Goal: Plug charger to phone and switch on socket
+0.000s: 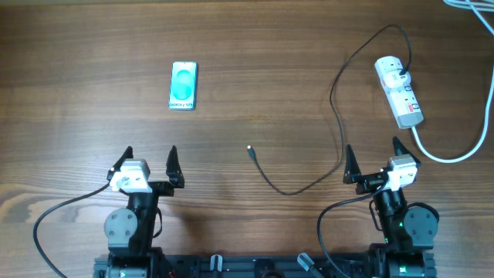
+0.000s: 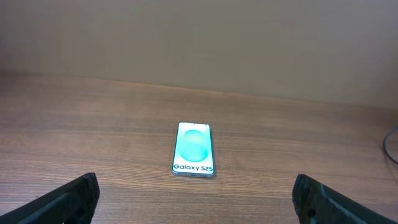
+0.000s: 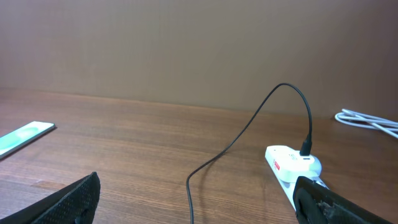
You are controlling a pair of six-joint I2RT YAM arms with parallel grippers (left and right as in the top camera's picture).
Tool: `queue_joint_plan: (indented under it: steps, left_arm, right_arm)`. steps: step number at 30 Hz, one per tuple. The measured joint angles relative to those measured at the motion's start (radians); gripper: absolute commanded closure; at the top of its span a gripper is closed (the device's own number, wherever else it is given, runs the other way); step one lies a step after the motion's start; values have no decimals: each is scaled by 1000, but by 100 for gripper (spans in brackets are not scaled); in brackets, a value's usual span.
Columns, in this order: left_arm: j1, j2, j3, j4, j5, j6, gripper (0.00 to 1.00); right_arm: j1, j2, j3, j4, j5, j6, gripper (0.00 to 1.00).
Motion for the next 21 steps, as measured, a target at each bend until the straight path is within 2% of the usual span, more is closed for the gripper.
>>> queue_joint_plan:
  steps: [21]
  left_arm:
    - [0,0,0,0,0,0,0]
  right_arm:
    - [0,0,0,0,0,0,0]
